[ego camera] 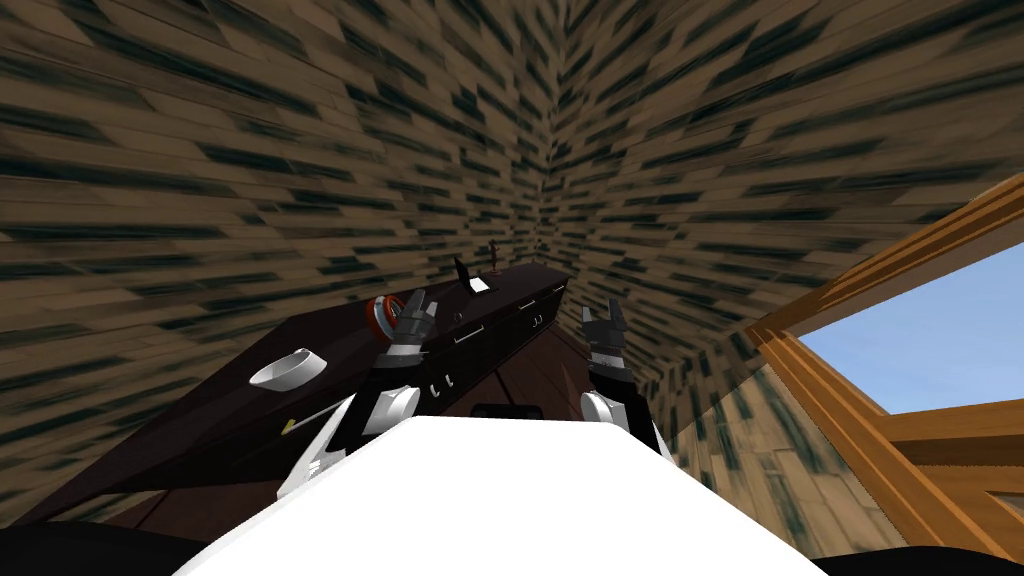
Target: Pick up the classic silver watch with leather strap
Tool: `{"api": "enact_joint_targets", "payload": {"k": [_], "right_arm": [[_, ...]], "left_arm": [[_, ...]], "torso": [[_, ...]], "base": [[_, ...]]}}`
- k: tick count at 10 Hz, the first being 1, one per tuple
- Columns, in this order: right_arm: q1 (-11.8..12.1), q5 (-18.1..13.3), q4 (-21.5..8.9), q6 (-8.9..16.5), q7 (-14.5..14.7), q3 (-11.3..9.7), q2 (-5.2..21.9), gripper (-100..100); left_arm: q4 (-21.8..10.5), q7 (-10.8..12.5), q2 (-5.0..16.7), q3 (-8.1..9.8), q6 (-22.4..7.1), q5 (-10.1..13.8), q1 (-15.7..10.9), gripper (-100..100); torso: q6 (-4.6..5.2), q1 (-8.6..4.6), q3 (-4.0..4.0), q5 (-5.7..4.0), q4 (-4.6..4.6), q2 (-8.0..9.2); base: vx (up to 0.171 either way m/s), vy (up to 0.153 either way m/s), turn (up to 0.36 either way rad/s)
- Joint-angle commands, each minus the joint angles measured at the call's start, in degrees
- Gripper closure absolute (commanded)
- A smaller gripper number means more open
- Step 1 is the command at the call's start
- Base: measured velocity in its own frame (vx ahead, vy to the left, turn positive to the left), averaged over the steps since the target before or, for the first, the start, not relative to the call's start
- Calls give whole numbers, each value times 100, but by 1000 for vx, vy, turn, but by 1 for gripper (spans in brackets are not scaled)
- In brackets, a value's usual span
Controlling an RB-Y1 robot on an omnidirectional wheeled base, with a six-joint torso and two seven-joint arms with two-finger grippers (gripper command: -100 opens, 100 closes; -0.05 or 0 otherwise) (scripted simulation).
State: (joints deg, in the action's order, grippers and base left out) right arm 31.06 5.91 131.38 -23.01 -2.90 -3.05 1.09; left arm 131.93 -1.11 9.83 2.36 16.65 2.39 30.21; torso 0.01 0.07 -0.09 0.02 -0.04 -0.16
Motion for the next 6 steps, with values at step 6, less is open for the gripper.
{"api": "enact_joint_targets", "payload": {"k": [6], "right_arm": [[0, 0, 0, 0, 0, 0, 0, 0]], "left_arm": [[10, 160, 589, 301, -931, 76, 196, -100]], "torso": [[0, -2, 3, 0, 1, 5]], "base": [[29, 11, -90]]}}
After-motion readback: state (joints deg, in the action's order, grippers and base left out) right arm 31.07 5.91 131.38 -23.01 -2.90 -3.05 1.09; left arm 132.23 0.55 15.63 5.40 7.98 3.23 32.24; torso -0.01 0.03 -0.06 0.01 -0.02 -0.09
